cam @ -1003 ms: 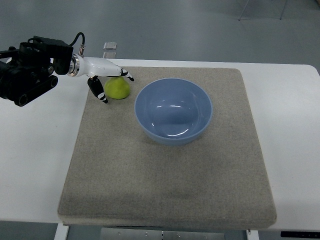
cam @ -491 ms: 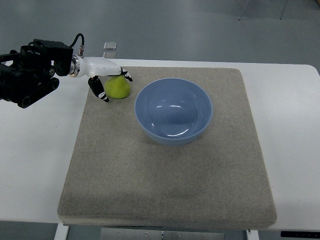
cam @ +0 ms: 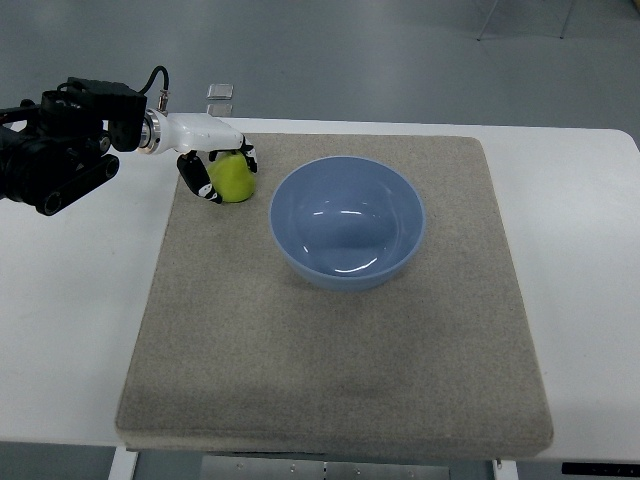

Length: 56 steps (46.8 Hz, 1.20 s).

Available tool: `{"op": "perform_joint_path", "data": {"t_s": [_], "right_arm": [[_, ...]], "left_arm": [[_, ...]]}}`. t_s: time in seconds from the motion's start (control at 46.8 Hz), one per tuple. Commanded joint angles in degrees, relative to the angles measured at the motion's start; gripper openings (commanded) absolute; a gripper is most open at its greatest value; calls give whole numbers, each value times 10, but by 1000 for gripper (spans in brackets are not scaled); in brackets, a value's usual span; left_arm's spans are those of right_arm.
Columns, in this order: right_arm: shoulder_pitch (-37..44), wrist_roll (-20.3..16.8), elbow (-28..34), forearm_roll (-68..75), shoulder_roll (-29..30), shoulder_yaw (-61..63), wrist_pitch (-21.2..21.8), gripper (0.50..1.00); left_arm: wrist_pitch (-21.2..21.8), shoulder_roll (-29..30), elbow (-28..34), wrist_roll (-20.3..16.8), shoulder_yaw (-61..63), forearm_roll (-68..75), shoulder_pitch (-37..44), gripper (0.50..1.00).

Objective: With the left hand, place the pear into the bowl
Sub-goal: 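Close the left hand fingers on the green pear, then lift the pear with the left hand and carry it over the blue bowl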

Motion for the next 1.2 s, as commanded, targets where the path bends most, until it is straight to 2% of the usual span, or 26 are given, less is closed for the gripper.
{"op": "perform_joint_path", "data": {"t_s": [0.0, 0.598, 0.854, 1.003, 1.174], "right_arm": [[0, 0, 0, 0, 0, 0, 0, 924], [0, 0, 0, 1, 0, 0, 0, 924], [0, 0, 0, 0, 0, 0, 0, 924], [0, 0, 0, 0, 0, 0, 0, 924], [0, 0, 0, 1, 0, 0, 0, 924]], "left_arm": [[-1, 0, 0, 1, -5, -1, -1, 500], [-1, 0, -14, 1, -26, -105, -67, 500], [-8, 0, -77, 1, -49, -113, -88, 500], [-9, 0, -135, 1, -56, -115, -90, 500], [-34, 1, -181, 0, -72, -113, -91, 500]]}}
